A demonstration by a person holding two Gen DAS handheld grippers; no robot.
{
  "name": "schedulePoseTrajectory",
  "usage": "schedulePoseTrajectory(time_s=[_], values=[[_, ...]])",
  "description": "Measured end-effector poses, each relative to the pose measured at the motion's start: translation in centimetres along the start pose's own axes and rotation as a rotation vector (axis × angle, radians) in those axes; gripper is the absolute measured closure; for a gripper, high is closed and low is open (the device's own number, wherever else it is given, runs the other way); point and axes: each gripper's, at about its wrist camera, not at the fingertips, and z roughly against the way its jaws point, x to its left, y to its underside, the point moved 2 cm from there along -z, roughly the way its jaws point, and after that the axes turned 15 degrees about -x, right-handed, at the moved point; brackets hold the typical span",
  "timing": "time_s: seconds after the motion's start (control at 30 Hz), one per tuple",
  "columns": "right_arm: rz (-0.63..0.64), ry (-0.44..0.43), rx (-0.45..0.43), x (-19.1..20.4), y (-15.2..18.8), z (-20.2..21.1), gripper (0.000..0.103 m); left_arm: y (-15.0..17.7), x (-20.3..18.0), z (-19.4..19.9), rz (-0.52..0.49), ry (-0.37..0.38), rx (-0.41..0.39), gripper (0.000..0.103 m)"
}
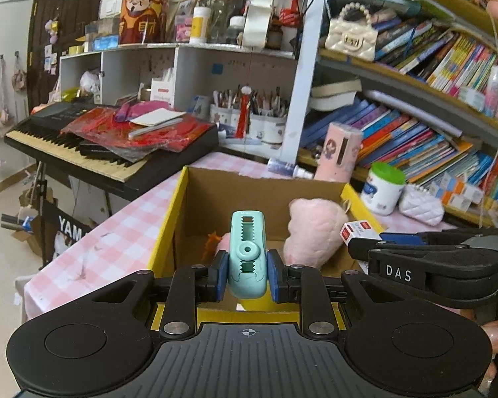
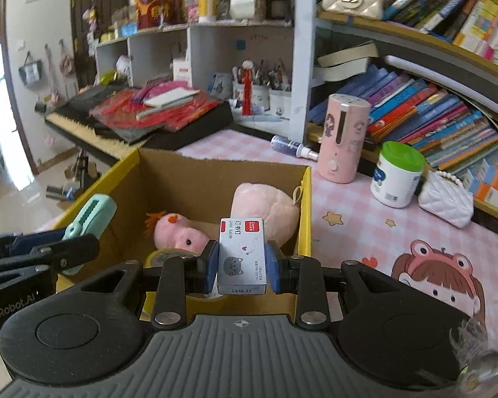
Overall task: Organize objects
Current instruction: 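Carry the green clip in the left gripper and white box in the right over the yellow box, then open the left gripper to drop the green clip while the right gripper drops the white box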
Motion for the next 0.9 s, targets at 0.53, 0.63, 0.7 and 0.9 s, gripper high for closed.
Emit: schedulePoseTrajectory(time_s=[0.53,0.63,0.7,0.9], values=[[0.172,-0.106,0.116,0.3,1.9,-5.4,0.075,2.0,-1.0,-4.3,-0.078,-0.057,0.098,0.080],[0.203,-0.117,0.114,0.6,2.1,-5.7,0.075,2.2,-1.0,-4.6,-0.080,-0.065,0.108,0.080],[0.222,-0.117,0.113,0.7,2.2,-6.0,0.075,2.3,-1.0,-4.8,-0.080,-0.068,0.115,0.080],[0.254,-0.119,0.117,0.7,2.2,-6.5,0.075,2.4,-1.1,-4.9,-0.090,-0.073,0.117,0.079]])
